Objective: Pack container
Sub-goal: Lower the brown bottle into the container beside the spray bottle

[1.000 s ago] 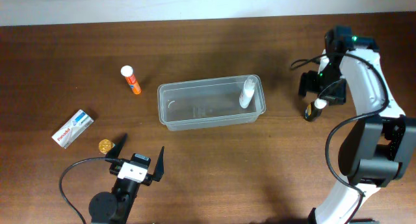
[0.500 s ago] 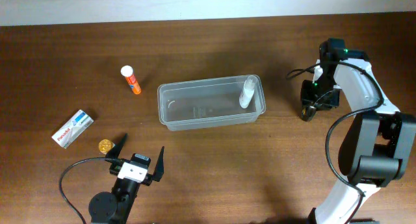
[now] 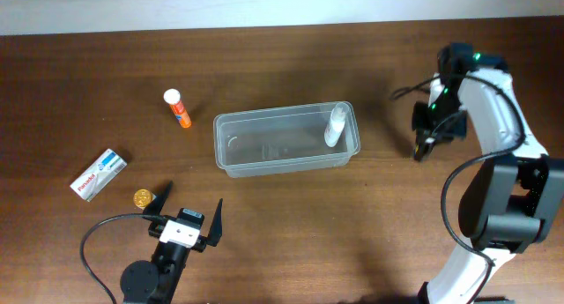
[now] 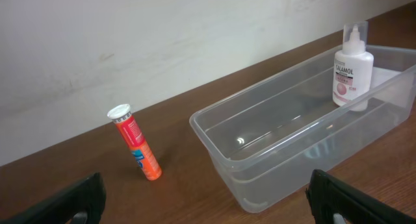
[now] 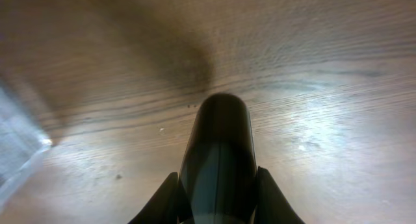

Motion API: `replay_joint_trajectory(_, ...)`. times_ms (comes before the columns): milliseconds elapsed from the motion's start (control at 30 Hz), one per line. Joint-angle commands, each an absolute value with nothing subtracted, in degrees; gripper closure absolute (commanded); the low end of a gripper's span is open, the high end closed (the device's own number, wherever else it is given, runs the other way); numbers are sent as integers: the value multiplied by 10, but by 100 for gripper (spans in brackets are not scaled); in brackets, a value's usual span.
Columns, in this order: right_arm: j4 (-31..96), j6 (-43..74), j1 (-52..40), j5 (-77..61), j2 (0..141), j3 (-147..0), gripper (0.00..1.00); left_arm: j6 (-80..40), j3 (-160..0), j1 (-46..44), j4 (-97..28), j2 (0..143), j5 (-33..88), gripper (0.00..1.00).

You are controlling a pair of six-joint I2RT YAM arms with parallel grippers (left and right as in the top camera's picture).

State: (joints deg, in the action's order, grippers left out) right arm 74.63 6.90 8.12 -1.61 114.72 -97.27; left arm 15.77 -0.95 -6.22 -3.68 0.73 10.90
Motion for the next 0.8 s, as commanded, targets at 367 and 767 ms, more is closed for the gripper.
replay_joint_trajectory(367, 964, 49, -38, -60, 1140, -1329, 79, 152, -5, -58, -37, 3, 107, 1)
replay_joint_trajectory(767, 941, 92, -229, -58, 1136, -1350, 78, 152, -5, -58, -37, 3, 107, 1)
